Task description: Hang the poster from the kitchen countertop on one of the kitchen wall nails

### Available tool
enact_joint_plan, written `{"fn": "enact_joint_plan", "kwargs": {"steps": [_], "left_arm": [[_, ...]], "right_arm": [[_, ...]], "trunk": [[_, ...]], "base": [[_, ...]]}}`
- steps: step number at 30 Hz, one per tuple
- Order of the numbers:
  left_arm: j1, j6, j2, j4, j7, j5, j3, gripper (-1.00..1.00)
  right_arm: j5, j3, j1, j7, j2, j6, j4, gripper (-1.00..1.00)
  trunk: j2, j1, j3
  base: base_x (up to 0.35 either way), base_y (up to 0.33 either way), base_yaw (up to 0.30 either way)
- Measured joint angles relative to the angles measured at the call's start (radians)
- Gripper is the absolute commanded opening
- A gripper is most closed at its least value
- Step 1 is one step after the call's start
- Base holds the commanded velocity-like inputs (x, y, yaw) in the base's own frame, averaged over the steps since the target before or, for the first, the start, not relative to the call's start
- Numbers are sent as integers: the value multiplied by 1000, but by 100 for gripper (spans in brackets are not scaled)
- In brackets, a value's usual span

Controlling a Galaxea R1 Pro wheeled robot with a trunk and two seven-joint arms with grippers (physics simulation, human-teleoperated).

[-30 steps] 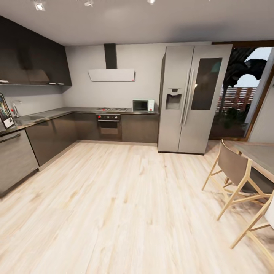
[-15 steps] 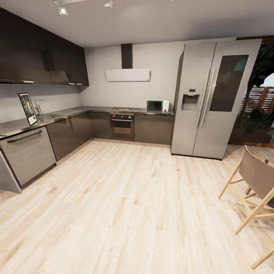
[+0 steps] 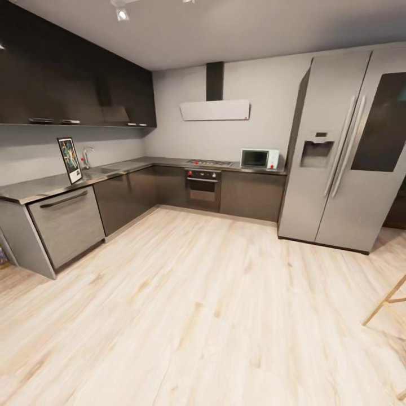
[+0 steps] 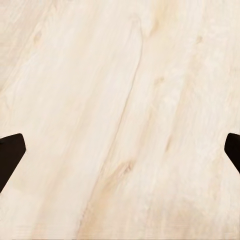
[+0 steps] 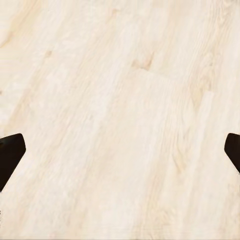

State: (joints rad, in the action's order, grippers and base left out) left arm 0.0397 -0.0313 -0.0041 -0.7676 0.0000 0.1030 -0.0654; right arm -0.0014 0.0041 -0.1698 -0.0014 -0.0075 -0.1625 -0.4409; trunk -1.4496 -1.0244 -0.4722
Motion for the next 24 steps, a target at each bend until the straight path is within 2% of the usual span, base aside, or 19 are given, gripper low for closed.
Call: {"fn": "enact_joint_plan", "kwargs": {"steps": [20,24], "left_arm": [[0,0,0,0,0,0,0,100],[0,0,0,0,0,0,0,100]], "right_arm": [[2,0,0,-2,0,0,0,100],[6,0,0,0,0,1,1,100]], "trunk": [[0,0,0],[0,0,0]], "base": [[327,-70,292],[327,-96,128]]}}
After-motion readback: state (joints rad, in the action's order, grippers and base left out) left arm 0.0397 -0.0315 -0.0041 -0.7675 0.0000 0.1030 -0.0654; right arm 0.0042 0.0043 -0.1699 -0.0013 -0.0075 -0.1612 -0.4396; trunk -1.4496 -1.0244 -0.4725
